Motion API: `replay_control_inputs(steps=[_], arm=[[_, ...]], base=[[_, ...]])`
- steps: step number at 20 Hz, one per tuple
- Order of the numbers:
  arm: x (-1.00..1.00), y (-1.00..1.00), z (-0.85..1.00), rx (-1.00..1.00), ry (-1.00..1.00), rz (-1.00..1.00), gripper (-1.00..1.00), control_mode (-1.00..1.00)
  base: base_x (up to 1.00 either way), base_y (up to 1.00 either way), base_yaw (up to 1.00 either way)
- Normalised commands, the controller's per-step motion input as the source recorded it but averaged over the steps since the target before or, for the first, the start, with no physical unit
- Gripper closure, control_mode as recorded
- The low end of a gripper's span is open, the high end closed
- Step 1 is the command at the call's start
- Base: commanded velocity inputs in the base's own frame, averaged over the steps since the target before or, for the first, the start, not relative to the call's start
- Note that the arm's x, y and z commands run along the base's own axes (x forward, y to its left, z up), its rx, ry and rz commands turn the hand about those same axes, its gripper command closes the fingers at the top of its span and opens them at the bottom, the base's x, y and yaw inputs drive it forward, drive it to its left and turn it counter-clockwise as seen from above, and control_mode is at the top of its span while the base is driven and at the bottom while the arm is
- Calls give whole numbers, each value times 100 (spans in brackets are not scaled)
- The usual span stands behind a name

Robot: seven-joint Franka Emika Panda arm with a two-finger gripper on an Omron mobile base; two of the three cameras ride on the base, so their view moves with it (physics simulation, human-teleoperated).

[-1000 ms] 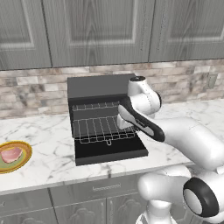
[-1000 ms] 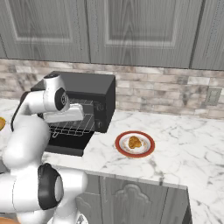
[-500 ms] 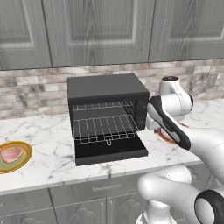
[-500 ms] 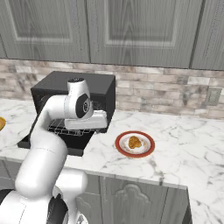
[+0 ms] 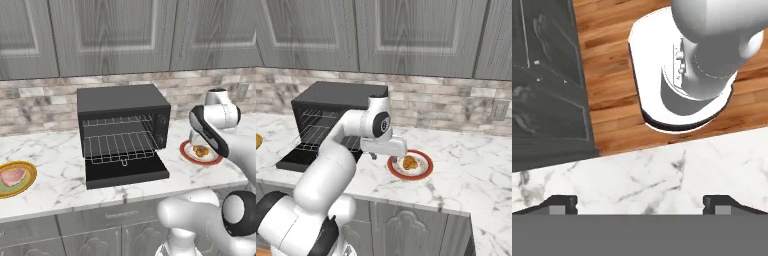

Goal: Open the toaster oven door. Place the bread on the bottom rack in the toaster oven and place the steak on the top rack.

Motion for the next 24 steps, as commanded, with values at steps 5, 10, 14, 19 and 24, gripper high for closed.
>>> replay_control_inputs(steps=[5, 10, 14, 19, 24], arm=[[25, -18, -61, 6, 1, -19, -100, -100], [51, -8, -37, 2, -2, -4, -100, -100], [47, -30, -30, 0, -1, -4, -100, -100], [22, -30, -37, 0, -6, -5, -100, -100], [30, -5, -26, 0, -6, -4, -100, -100]], base=[[0, 0, 0], [0, 0, 0], [0, 0, 0], [0, 0, 0], [0, 0, 0]])
